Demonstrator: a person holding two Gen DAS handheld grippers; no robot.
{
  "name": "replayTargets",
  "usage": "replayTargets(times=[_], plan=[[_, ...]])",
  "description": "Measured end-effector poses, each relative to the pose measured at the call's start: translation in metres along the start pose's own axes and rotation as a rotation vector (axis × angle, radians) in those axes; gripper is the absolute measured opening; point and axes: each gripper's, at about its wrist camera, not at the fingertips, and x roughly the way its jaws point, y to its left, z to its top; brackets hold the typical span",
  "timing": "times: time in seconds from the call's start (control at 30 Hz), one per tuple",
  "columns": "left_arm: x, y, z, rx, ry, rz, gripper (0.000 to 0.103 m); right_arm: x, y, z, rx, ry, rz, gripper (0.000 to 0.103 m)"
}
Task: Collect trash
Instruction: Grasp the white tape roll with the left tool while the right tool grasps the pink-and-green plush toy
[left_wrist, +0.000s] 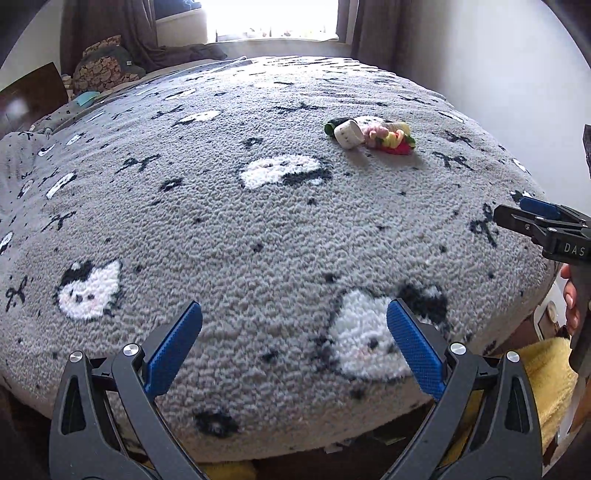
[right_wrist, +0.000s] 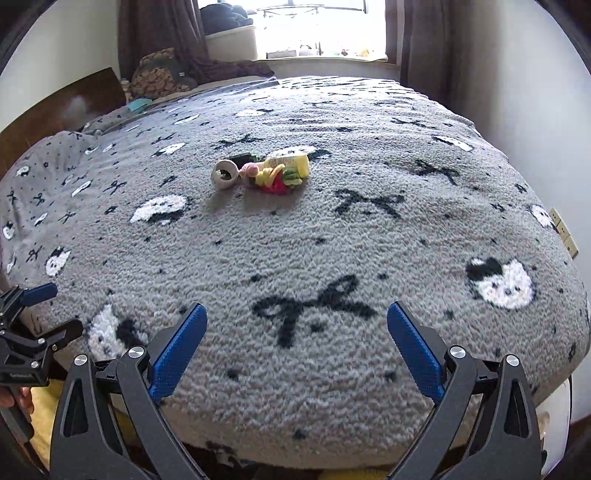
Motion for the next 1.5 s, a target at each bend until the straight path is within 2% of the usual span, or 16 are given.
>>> replayTargets(times=[0.07,0.17,0.23,0.3,0.67,0.7,0.8,0.83,0.87,1.07,1.17,1.27,1.33,1.5], plan=[[0.012,0.002,0.014,0.004,0.007,0.0,0.095,0.013,0.001,0.011,-0.003,0.004,-0.011,0.096],[0.028,0.002,0.034,0.019,0.011,0.003,0.095,0.038,0.005,0.033,-0.024,0.011,-0.017,0.088],[0.038,0.002,0.047,0.033,0.007,0.009,0.095,0.057,0.007,0.048,-0.029,0.027,-0.007,0.078],[0.046,0.001,0.057,0.042,0.008,0.009,0.095,0.069,0.007,0.059,-0.033,0.031,0.0,0.074],[0.082,-0.008,0.095,0.078,0.014,-0.015,0.095,0.132,0.018,0.098,-0.078,0.073,0.034,0.065],[0.085,-0.009,0.097,0.078,0.014,-0.017,0.095,0.137,0.02,0.1,-0.084,0.079,0.03,0.056],[0.091,-0.011,0.104,0.078,0.017,-0.025,0.095,0.136,0.021,0.102,-0.093,0.069,0.034,0.049],[0.093,-0.013,0.106,0.078,0.017,-0.032,0.095,0.134,0.02,0.103,-0.097,0.064,0.04,0.036],[0.095,-0.014,0.109,0.079,0.018,-0.039,0.095,0.131,0.018,0.102,-0.096,0.055,0.035,0.034],[0.109,-0.03,0.128,0.088,0.012,-0.08,0.094,0.11,0.001,0.095,-0.097,0.016,0.019,0.034],[0.119,-0.04,0.141,0.093,0.007,-0.105,0.088,0.1,-0.01,0.091,-0.086,0.002,0.012,0.034],[0.133,-0.047,0.154,0.092,0.01,-0.115,0.074,0.091,-0.019,0.088,-0.082,-0.004,0.012,0.034],[0.143,-0.051,0.161,0.089,0.015,-0.117,0.071,0.087,-0.022,0.086,-0.082,-0.006,0.018,0.034],[0.162,-0.055,0.171,0.085,0.029,-0.101,0.043,0.083,-0.027,0.084,-0.085,-0.011,0.029,0.034]])
